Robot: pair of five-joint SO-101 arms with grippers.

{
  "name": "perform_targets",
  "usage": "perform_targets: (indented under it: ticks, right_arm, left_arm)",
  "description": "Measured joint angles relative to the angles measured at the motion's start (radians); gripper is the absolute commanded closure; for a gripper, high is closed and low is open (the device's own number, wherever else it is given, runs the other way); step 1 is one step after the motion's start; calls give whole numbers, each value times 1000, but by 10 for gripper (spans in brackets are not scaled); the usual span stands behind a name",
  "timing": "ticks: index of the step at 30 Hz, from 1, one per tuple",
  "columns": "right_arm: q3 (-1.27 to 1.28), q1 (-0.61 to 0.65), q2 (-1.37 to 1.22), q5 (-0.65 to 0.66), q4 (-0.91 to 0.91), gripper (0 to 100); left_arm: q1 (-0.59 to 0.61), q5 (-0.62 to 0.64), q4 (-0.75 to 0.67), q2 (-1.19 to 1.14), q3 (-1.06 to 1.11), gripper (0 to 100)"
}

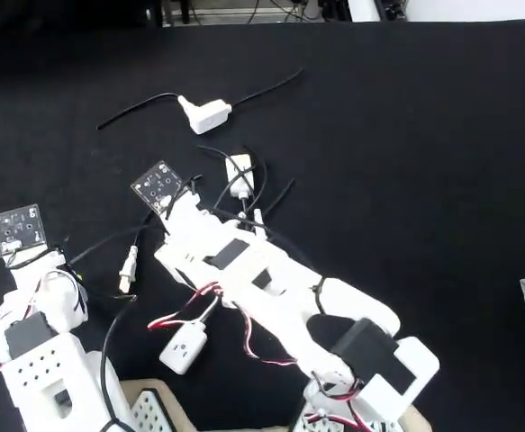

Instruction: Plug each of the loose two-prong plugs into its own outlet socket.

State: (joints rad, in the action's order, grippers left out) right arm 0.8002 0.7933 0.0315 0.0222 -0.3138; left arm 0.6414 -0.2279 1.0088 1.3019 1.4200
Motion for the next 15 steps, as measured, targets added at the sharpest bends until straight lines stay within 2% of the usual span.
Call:
perform_targets:
  ticks: [6,11,15]
  right_arm:
    - [-9,-3,0,6,-49,986]
    - [-21,-6,-11,107,-69,986]
    - [-57,-6,-35,127,-114,986]
  left_arm:
    - [0,0,0,0,0,862]
    - [0,0,0,0,0,862]
    - [0,0,0,0,0,862]
